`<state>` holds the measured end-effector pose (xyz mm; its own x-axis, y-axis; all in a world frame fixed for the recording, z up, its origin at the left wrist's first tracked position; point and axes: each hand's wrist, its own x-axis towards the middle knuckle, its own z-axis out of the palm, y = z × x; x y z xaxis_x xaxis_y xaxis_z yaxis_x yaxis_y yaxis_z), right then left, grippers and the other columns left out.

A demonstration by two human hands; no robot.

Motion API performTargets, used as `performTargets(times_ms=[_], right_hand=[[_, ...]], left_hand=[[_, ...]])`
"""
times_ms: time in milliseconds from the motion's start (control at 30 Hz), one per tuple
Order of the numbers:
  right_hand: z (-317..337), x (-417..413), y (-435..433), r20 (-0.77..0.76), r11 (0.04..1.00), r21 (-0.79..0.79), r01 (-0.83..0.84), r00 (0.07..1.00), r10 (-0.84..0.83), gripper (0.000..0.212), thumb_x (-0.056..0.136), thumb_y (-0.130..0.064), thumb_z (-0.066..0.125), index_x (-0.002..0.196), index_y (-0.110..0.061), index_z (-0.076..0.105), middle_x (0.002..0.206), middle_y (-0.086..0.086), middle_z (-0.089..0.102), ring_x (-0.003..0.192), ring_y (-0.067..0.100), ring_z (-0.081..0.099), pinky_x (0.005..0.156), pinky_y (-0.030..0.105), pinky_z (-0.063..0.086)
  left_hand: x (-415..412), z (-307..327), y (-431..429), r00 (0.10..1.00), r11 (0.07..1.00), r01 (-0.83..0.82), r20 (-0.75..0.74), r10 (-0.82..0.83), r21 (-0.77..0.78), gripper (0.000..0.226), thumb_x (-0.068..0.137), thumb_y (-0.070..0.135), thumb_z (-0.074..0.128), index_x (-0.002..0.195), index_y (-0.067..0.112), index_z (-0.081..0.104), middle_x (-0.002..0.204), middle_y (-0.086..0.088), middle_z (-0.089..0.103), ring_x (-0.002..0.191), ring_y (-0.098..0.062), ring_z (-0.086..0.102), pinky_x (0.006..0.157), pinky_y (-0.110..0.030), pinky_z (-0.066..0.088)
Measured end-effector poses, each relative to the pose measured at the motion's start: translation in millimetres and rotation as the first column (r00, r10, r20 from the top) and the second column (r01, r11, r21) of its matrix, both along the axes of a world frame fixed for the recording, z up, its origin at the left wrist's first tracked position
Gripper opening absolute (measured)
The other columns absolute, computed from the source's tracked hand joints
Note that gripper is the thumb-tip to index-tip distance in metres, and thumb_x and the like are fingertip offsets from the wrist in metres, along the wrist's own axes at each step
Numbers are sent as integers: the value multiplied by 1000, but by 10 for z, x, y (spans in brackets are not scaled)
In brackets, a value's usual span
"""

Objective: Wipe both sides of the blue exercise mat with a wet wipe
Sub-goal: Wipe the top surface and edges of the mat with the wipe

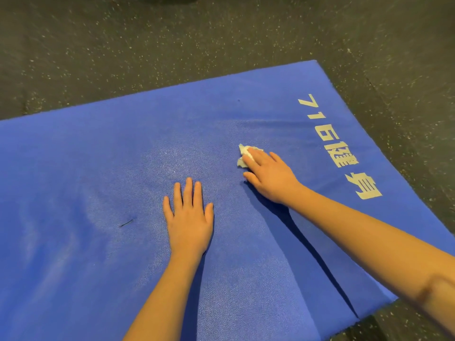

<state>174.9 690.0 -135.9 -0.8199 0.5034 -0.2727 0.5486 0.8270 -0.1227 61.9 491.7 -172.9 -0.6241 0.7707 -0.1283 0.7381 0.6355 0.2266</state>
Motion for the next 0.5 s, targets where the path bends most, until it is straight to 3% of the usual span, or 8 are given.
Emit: performTargets(times_ms=[67,133,200,300,367,500], right_hand=[[-18,-73,-145,-43,999,-44,-22,999,20,70,92,-55,19,146,-12,29,157,7,19,141,26,21,110,41,26],[-39,-5,-269,-47,972,-93,-215,976,211,73,89,-57,18,145,-13,32,156,7,22,141,26,24,110,40,27],[-28,72,-186,-38,957,-60,-283,959,281,69,90,-54,20,146,-16,34,155,6,25,141,24,26,110,43,25],[4,30,6,-49,999,-33,-2,999,0,68,90,-52,15,147,-17,29,155,3,23,142,22,24,110,44,24],[-23,-8,2,-56,995,-52,89,994,-92,75,88,-56,12,149,-14,24,156,5,21,142,24,20,110,42,25],[-50,130,-249,-87,975,-121,-185,981,175,73,90,-56,21,147,-11,29,157,7,19,143,26,19,112,39,26]], left_hand=[[0,1,2,1000,1000,1,-8,-1,-1,64,94,47,24,145,14,43,153,-7,37,143,-31,29,114,-55,21],[5,-6,6,1000,1000,5,-21,-5,4,63,93,46,26,144,13,45,153,-7,38,143,-31,31,114,-54,19],[5,-8,9,999,1000,10,-37,-10,14,63,93,46,26,143,13,46,152,-8,40,142,-32,32,113,-53,18],[0,2,13,1000,1000,1,-30,-1,15,64,93,46,26,143,13,46,152,-8,40,142,-32,31,114,-56,21],[-1,18,20,1000,1000,-6,-16,6,23,64,92,46,26,141,12,48,150,-9,42,141,-33,33,112,-58,23],[-112,49,90,999,996,28,-25,-26,86,62,87,43,33,131,6,56,139,-14,52,133,-38,42,107,-60,31]])
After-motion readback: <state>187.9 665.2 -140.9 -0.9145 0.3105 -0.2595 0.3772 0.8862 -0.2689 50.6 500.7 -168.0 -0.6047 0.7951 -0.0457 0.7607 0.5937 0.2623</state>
